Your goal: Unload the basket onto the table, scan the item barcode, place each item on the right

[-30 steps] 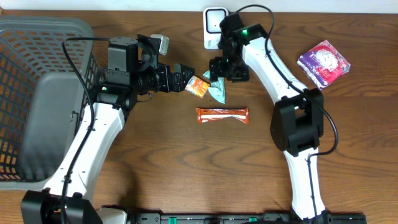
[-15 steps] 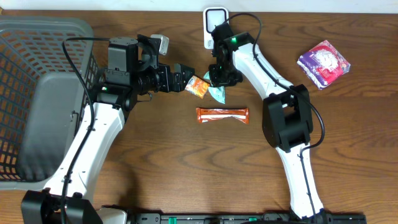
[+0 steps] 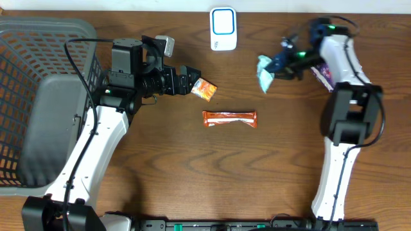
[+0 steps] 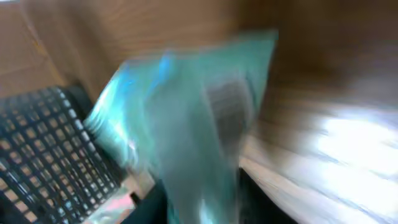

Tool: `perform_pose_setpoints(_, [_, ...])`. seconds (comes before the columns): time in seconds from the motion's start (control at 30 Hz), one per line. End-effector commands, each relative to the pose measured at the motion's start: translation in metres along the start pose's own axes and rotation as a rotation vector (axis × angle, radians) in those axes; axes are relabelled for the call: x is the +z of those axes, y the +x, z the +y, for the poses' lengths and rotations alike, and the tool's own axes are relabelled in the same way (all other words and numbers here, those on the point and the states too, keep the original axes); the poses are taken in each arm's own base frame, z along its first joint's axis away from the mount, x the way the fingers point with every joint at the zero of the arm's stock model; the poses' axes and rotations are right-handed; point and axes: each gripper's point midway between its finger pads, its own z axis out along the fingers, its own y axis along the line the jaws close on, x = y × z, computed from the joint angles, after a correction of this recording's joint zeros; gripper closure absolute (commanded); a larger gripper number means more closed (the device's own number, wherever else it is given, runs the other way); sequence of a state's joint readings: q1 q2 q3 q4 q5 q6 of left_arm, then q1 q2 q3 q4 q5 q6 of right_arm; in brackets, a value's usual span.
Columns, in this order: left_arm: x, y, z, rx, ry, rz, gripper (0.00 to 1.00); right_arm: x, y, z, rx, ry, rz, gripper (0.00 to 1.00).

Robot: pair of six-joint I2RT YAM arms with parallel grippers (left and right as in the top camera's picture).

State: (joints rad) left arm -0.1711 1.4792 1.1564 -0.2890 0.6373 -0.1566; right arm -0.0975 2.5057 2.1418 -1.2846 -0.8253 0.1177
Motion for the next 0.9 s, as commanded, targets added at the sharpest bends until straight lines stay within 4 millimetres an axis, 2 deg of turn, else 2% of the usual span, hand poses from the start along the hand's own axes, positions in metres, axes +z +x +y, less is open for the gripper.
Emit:
perform_pose_setpoints(0.0, [0.000, -0.001, 0.002, 0.007, -0.002, 0.000, 0.02, -0.006, 0.001, -0.024, 0.017, 0.113, 0.004, 0.44])
perform_pose_setpoints(0.03, [0.000, -0.001, 0.002, 0.007, -0.002, 0.000, 0.02, -0.022, -0.001, -0.026, 0.007, 0.180, -0.029, 0.37])
perform_pose_setpoints(0.07, [0.000, -0.001, 0.002, 0.007, -0.002, 0.000, 0.02, -0.031, -0.003, -0.027, 0.008, 0.225, -0.050, 0.36])
perform_pose_setpoints(0.1, [0.000, -0.001, 0.002, 0.007, -0.002, 0.000, 0.02, -0.051, -0.004, -0.028, 0.008, 0.323, -0.095, 0.34])
perform_pose_setpoints(0.17, [0.000, -0.001, 0.002, 0.007, -0.001, 0.000, 0.02, -0.073, -0.004, -0.014, -0.033, 0.402, -0.145, 0.34])
perform_pose_setpoints(0.23, [0.000, -0.001, 0.002, 0.007, -0.002, 0.000, 0.02, -0.093, 0.000, 0.007, -0.107, 0.515, -0.204, 0.34])
perform_pose_setpoints(0.3, [0.000, -0.001, 0.002, 0.007, -0.002, 0.000, 0.02, -0.098, 0.003, 0.018, -0.149, 0.613, -0.237, 0.33])
perform_pose_setpoints(0.37, [0.000, -0.001, 0.002, 0.007, -0.002, 0.000, 0.02, -0.097, 0.005, 0.021, -0.132, 0.684, -0.264, 0.21])
perform_pose_setpoints(0.4, [0.000, -0.001, 0.002, 0.007, -0.002, 0.000, 0.02, -0.095, 0.005, 0.023, -0.121, 0.692, -0.272, 0.19])
perform_pose_setpoints(0.5, [0.000, -0.001, 0.002, 0.007, -0.002, 0.000, 0.02, -0.077, 0.006, 0.028, -0.080, 0.620, -0.252, 0.16])
perform_pose_setpoints(0.53, [0.000, -0.001, 0.002, 0.007, -0.002, 0.000, 0.02, -0.069, 0.004, 0.035, -0.083, 0.542, -0.237, 0.15])
perform_pose_setpoints(0.6, [0.000, -0.001, 0.002, 0.007, -0.001, -0.001, 0.02, -0.066, 0.000, 0.043, -0.102, 0.478, -0.240, 0.10])
perform_pose_setpoints(0.67, [0.000, -0.001, 0.002, 0.007, -0.001, 0.000, 0.02, -0.075, -0.005, 0.046, -0.113, 0.467, -0.272, 0.01])
perform_pose_setpoints(0.77, [0.000, -0.001, 0.002, 0.007, -0.002, 0.000, 0.02, -0.109, -0.011, 0.046, -0.099, 0.454, -0.347, 0.01])
perform_pose_setpoints(0.87, [0.000, -0.004, 0.001, 0.014, 0.001, -0.010, 0.02, -0.134, -0.012, 0.034, -0.058, 0.453, -0.383, 0.01])
